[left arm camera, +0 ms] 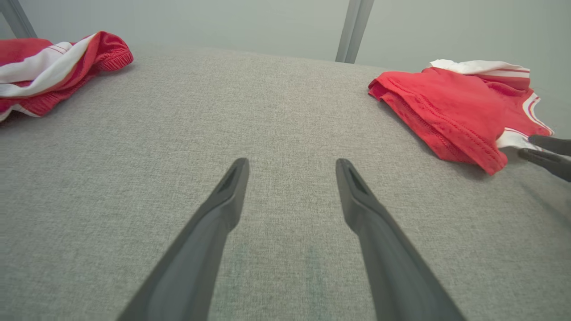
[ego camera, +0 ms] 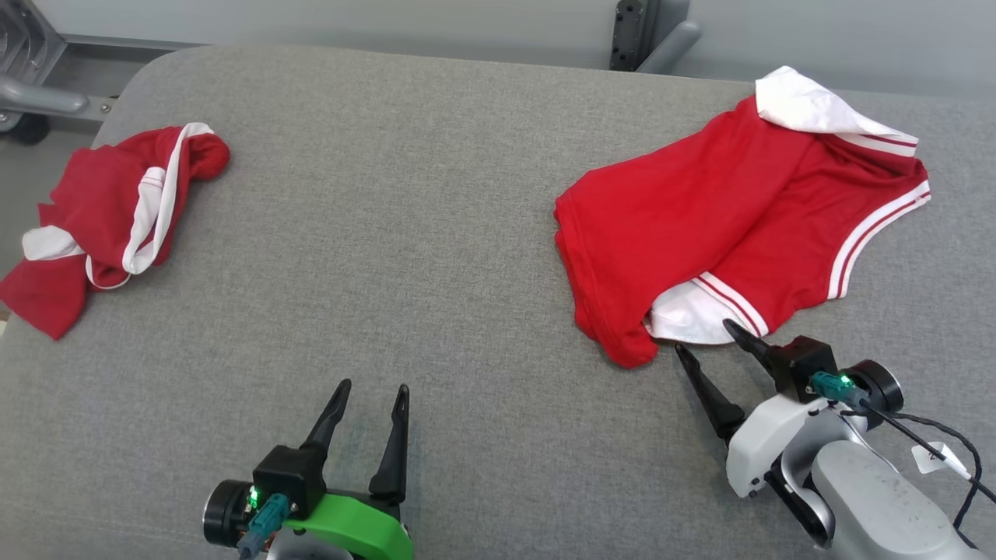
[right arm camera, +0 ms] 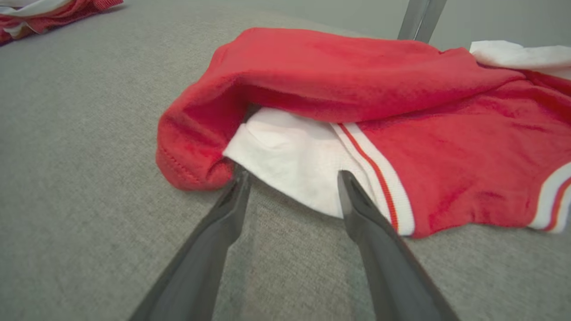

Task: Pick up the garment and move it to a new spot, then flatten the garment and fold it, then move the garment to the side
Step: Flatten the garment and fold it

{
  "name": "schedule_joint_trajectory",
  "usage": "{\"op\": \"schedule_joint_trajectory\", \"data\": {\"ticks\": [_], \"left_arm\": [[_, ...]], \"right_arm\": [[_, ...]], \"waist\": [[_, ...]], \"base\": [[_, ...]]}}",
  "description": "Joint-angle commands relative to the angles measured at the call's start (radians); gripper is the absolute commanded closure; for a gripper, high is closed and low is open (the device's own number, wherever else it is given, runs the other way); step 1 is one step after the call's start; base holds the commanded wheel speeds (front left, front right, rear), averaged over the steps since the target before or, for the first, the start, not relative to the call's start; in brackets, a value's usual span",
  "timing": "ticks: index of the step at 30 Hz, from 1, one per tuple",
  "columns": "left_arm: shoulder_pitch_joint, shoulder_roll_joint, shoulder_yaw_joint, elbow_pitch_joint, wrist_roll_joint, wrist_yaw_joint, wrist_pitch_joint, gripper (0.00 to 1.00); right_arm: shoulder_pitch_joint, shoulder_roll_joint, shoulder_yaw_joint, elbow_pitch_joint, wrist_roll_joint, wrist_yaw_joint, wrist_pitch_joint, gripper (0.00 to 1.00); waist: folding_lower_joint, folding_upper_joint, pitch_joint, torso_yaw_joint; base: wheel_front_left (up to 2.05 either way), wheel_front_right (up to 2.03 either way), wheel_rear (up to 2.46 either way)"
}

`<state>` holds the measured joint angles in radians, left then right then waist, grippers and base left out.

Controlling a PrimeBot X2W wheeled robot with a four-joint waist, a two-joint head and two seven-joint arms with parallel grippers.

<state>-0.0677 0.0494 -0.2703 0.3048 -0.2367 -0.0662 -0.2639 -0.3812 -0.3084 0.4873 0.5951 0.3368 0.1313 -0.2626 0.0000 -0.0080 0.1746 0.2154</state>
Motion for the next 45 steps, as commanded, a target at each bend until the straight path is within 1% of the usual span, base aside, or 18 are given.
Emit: {"op": "schedule_joint_trajectory", "data": {"ticks": [1, 6, 10, 11, 12, 13, 16, 20, 24, 29, 31, 34, 35, 36, 40, 45], "left_arm": [[0.003, 0.002, -0.004, -0.002, 0.0, 0.0, -0.001, 0.0], [-0.016, 0.002, -0.015, -0.011, -0.015, 0.007, -0.001, 0.0], [-0.023, 0.002, -0.019, -0.015, -0.02, 0.01, -0.001, 0.0], [-0.022, 0.002, -0.018, -0.015, -0.021, 0.013, -0.001, 0.0], [-0.021, 0.002, -0.017, -0.017, -0.021, 0.014, -0.001, 0.0], [-0.019, 0.002, -0.016, -0.018, -0.022, 0.015, -0.001, 0.0], [-0.005, 0.002, -0.007, -0.017, -0.021, 0.018, -0.001, 0.0], [0.024, 0.002, 0.006, -0.007, -0.01, 0.013, -0.001, 0.0], [0.047, 0.002, 0.016, 0.004, 0.004, 0.004, -0.001, 0.0], [0.056, 0.003, 0.017, 0.007, 0.01, -0.003, -0.001, 0.0], [0.067, 0.002, 0.02, 0.007, 0.01, -0.003, -0.001, 0.0], [0.075, 0.003, 0.015, 0.014, 0.018, -0.01, -0.001, 0.0], [0.079, 0.003, 0.014, 0.015, 0.021, -0.011, -0.001, 0.0], [0.082, 0.002, 0.013, 0.017, 0.023, -0.011, -0.001, 0.0], [0.084, 0.002, 0.018, 0.021, 0.031, -0.017, -0.001, 0.0], [0.093, 0.002, 0.03, 0.021, 0.036, -0.021, -0.001, 0.0]], "right_arm": [[-0.007, -0.009, 0.005, 0.007, -0.002, -0.001, -0.003, 0.0], [-0.053, -0.023, 0.04, 0.063, -0.053, -0.001, -0.003, 0.0], [-0.082, -0.017, 0.031, 0.106, -0.099, -0.001, -0.003, 0.0], [-0.084, -0.012, 0.027, 0.114, -0.106, -0.001, -0.003, 0.15], [-0.085, -0.009, 0.023, 0.117, -0.112, -0.001, -0.003, 0.64], [-0.084, -0.007, 0.018, 0.115, -0.116, -0.001, -0.003, 1.0], [-0.063, -0.009, -0.008, 0.069, -0.115, -0.001, -0.003, 1.0], [-0.005, -0.011, -0.068, -0.028, -0.104, -0.001, -0.003, 1.0], [0.085, -0.026, -0.091, -0.149, -0.084, -0.001, -0.003, 1.0], [0.248, -0.066, -0.178, -0.281, -0.064, -0.001, -0.003, 1.0], [0.306, -0.081, -0.198, -0.302, -0.065, -0.001, -0.003, 1.0], [0.372, -0.087, -0.206, -0.279, -0.053, -0.001, -0.003, 1.0], [0.389, -0.083, -0.209, -0.26, -0.048, -0.001, -0.003, 0.58], [0.396, -0.074, -0.21, -0.25, -0.041, -0.001, -0.003, 0.0], [0.411, -0.052, -0.252, -0.251, -0.024, -0.001, -0.003, 0.0], [0.421, -0.029, -0.325, -0.342, -0.011, -0.001, -0.003, 0.0]], "waist": [[0.0, 0.008, 0.012, 0.012], [0.0, 0.008, 0.032, 0.041], [0.0, 0.008, 0.045, 0.059], [0.0, 0.008, 0.046, 0.062], [0.0, 0.008, 0.048, 0.063], [0.0, 0.008, 0.048, 0.063], [0.0, 0.008, 0.038, 0.047], [0.0, 0.008, -0.01, 0.002], [0.0, 0.008, -0.069, -0.063], [0.0, 0.008, -0.125, -0.115], [0.0, 0.008, -0.135, -0.135], [0.0, 0.008, -0.145, -0.157], [0.0, 0.008, -0.146, -0.161], [0.0, 0.008, -0.148, -0.163], [0.0, 0.008, -0.153, -0.166], [0.0, 0.008, -0.159, -0.17]], "base": [[0.0, 0.0, 0.0], [0.0, 0.0, 0.0], [0.0, 0.0, 0.0], [0.0, 0.0, 0.0], [0.0, 0.0, 0.0], [0.0, 0.0, 0.0], [0.0, 0.0, 0.0], [0.0, 0.0, 0.0], [0.0, 0.0, 0.0], [0.0, 0.0, 0.0], [0.0, 0.0, 0.0], [0.0, 0.0, 0.0], [0.0, 0.0, 0.0], [0.0, 0.0, 0.0], [0.0, 0.0, 0.0], [0.0, 0.0, 0.0]]}}
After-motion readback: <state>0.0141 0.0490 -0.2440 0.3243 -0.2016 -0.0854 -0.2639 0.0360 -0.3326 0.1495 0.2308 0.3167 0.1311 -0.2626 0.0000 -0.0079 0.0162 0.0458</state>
